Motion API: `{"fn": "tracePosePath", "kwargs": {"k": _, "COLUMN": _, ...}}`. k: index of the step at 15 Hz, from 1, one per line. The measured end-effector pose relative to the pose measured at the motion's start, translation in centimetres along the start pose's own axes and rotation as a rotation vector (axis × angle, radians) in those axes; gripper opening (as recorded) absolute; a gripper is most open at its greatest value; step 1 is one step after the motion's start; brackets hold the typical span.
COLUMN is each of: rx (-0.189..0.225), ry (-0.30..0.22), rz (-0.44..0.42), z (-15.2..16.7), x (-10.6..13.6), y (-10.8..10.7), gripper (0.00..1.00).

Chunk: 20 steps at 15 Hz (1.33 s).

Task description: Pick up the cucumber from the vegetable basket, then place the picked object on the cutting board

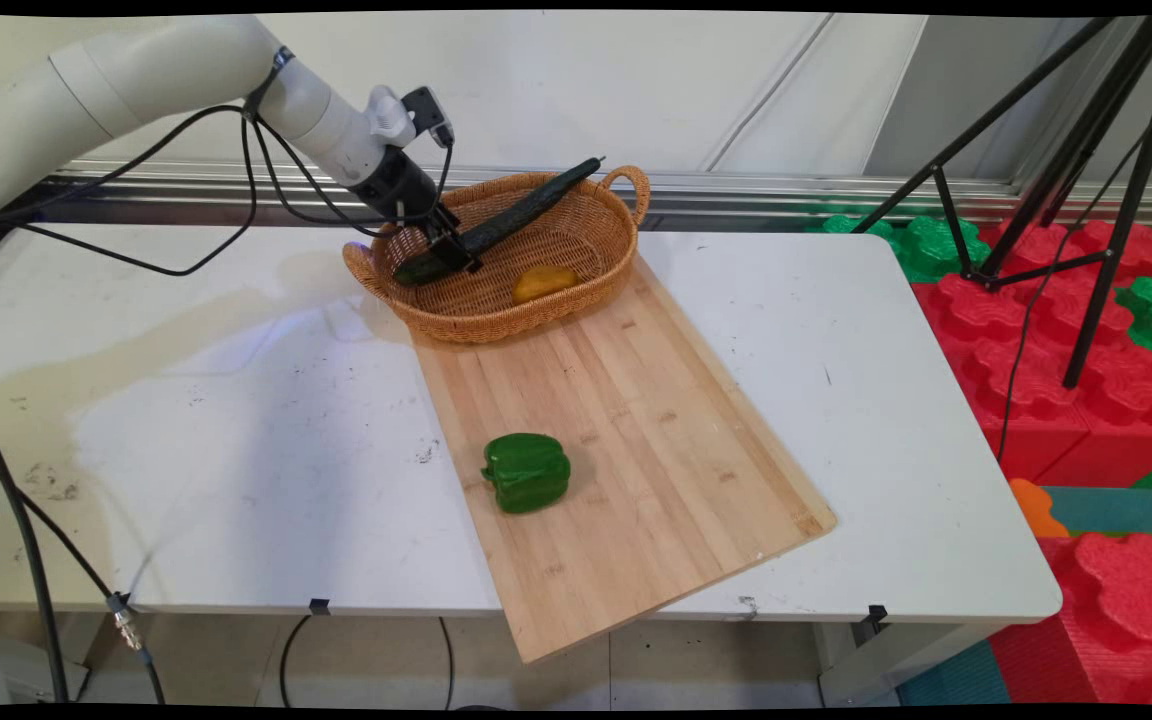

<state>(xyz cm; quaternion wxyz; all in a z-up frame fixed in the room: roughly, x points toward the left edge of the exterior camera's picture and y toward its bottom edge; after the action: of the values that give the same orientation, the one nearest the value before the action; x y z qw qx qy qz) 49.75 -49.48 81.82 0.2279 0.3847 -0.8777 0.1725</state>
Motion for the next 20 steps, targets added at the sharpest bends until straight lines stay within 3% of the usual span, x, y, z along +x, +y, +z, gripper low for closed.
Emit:
{"fn": "tracePosePath", "kwargs": {"k": 2, "rx": 0.008, "ry": -0.001, "rz": 0.0, "z": 0.4, "x": -0.2, "y": 0.2, "gripper": 1.0}}
{"fn": "tracePosePath", "kwargs": {"k": 3, "rx": 0.013, "ry": -0.001, "rz": 0.001, "z": 0.5, "x": -0.3, "y": 0.2, "gripper": 0.0}}
{"fn": "tracePosePath", "kwargs": {"k": 12, "rx": 0.042, "ry": 0.015, "rz": -0.019, "z": 0.3, "x": -0.6, "y": 0.8, "gripper": 0.0}}
{"fn": "tracePosePath", "kwargs": {"k": 20, "rx": 0.034, "ry": 0.051, "rz": -0.068, "z": -5.1, "x": -1.0, "y": 1.6, "gripper": 0.0}}
